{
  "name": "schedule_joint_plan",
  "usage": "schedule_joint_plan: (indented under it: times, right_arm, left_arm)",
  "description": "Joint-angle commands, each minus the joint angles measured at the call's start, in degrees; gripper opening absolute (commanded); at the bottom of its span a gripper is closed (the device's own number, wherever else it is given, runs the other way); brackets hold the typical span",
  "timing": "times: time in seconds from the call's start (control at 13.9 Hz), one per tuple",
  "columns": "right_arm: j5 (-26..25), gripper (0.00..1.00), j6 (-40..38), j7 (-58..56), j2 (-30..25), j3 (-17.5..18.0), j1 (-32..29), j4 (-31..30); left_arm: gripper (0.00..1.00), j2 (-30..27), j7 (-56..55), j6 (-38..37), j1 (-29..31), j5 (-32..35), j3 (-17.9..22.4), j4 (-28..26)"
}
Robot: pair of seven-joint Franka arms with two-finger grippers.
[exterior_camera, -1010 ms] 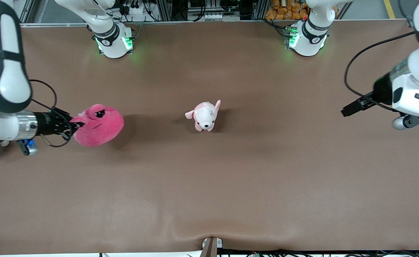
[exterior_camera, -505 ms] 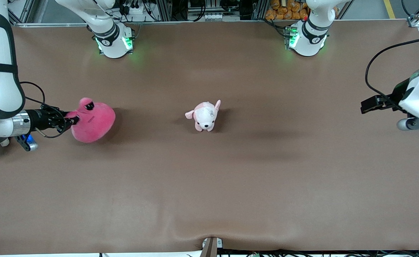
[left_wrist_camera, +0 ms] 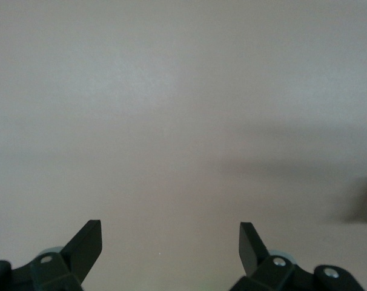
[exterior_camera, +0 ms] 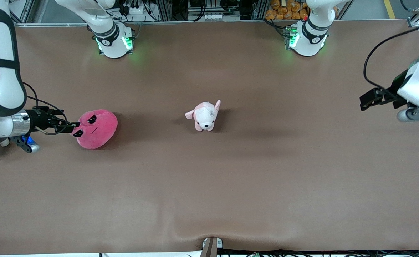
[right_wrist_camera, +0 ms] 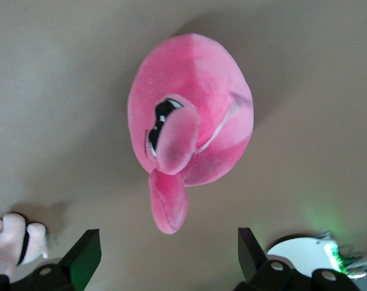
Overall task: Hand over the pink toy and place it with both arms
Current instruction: 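Open the right gripper and lift it away from the toy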
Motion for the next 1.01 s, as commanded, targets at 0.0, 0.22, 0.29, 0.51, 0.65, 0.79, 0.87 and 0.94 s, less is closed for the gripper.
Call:
schedule_joint_plan:
  times: [0.0,0.22,0.29,0.51,0.65,0.79,0.87,0.94]
  right_arm:
    - [-2.9,1.00,-2.3,-3.7,-2.6,0.0,2.7,2.0]
    - [-5.2,1.00,-2.2,-5.1,-7.6,0.0,6.7,2.5]
    - [-5.6,1.00,-1.8,-6.4,-9.0,0.0,7.2,2.7]
    - [-6.3,1.00,-1.0,-13.1,-13.5,0.0,7.3,2.8]
    - [-9.4,1.00,0.6,-17.6,-16.3,0.0,6.8,3.3]
    - [-11.1,1.00,0.4,-22.1,-16.6,0.0,5.8,7.6]
    - [-11.1,1.00,-0.3,-24.1,-16.7,0.2,5.1,9.0]
    - [-11.1,1.00,-1.9,-24.3,-17.1,0.5,4.7,9.4]
  left_arm:
    - [1.00,-1.0,0.7,-0.8,-0.2,1.2,-0.4,0.7]
    - [1.00,-1.0,0.7,-2.1,-0.2,1.2,-0.4,1.9]
    - [1.00,-1.2,0.7,-2.4,-0.2,1.0,-0.4,2.1]
    - [1.00,-4.2,4.4,-2.5,-7.0,0.2,7.2,1.1]
    - [1.00,-5.7,4.0,-4.3,-14.7,-0.7,15.1,-0.1]
    - [1.00,-7.7,3.0,-4.3,-20.1,-1.5,21.0,-2.5]
    - [1.00,-8.6,1.7,-4.4,-23.3,-1.6,24.4,-3.6]
    - [1.00,-9.3,-0.8,-4.4,-24.7,-1.7,25.9,-4.4]
